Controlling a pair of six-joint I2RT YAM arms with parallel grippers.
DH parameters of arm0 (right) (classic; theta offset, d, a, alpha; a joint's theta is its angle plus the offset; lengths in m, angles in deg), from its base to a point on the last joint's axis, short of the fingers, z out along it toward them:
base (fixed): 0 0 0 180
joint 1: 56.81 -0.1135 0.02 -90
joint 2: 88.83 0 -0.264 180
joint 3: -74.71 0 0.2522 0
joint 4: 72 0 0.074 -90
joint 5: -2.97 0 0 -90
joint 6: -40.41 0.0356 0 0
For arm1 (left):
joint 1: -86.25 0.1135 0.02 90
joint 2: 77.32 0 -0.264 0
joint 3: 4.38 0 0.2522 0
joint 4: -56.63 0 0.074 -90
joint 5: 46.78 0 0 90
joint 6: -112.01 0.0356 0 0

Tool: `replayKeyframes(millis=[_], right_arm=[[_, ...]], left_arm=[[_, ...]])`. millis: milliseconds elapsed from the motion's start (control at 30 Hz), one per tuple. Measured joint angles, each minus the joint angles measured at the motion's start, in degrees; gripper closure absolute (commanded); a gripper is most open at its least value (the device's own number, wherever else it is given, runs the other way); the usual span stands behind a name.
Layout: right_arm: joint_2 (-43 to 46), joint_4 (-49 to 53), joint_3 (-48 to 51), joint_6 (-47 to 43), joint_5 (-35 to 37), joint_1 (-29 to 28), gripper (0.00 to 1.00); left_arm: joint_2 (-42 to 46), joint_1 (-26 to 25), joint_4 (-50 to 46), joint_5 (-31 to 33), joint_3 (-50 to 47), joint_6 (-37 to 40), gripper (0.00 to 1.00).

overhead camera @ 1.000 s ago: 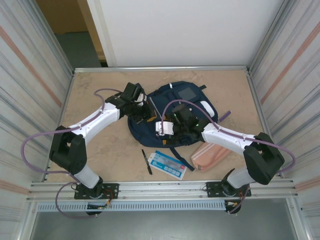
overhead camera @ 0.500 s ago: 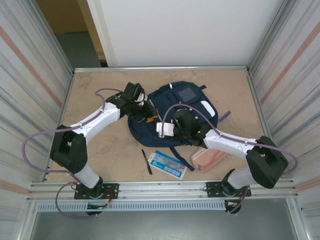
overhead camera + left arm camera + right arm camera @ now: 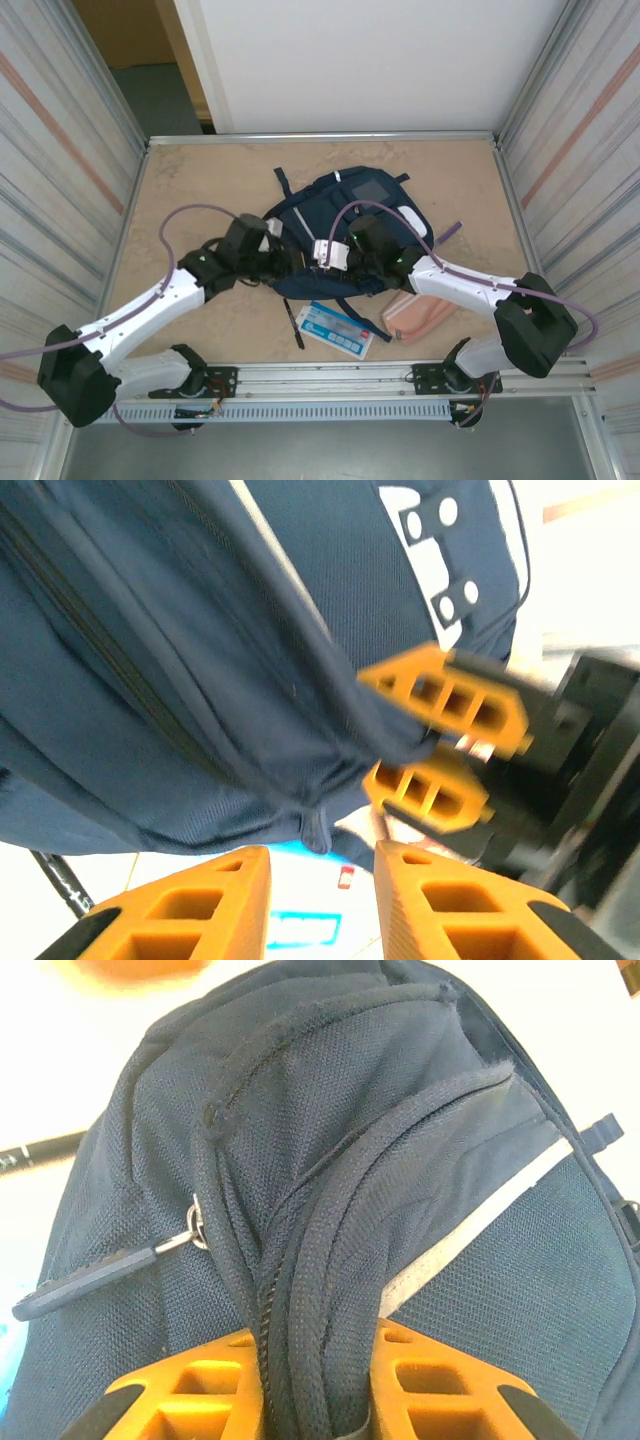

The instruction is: Pack the student bag

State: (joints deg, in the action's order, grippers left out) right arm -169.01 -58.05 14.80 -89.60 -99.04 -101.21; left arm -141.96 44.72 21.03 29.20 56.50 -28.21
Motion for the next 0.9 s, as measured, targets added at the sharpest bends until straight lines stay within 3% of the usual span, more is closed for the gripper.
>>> replayKeyframes(millis=[200,400,900], right_arm=[[-0.4,-0.2,-0.3,7.2,-6.2,2.8,0.86],[-1.7,-0.2,-0.8,10.1,-7.4,2.6,0.85],[-5.4,0.8,-3.0,14.4,-9.9,2.9,0.83]], left_arm=[[-5.4,-7.0,2.1,7.2,-0.6,-0.2,0.62],[-9.4,-8.4,2.0,12.3,0.7,-0.6,0.59],[-11.3,-10.7,2.2,16.9,2.0,-2.9,0.58]])
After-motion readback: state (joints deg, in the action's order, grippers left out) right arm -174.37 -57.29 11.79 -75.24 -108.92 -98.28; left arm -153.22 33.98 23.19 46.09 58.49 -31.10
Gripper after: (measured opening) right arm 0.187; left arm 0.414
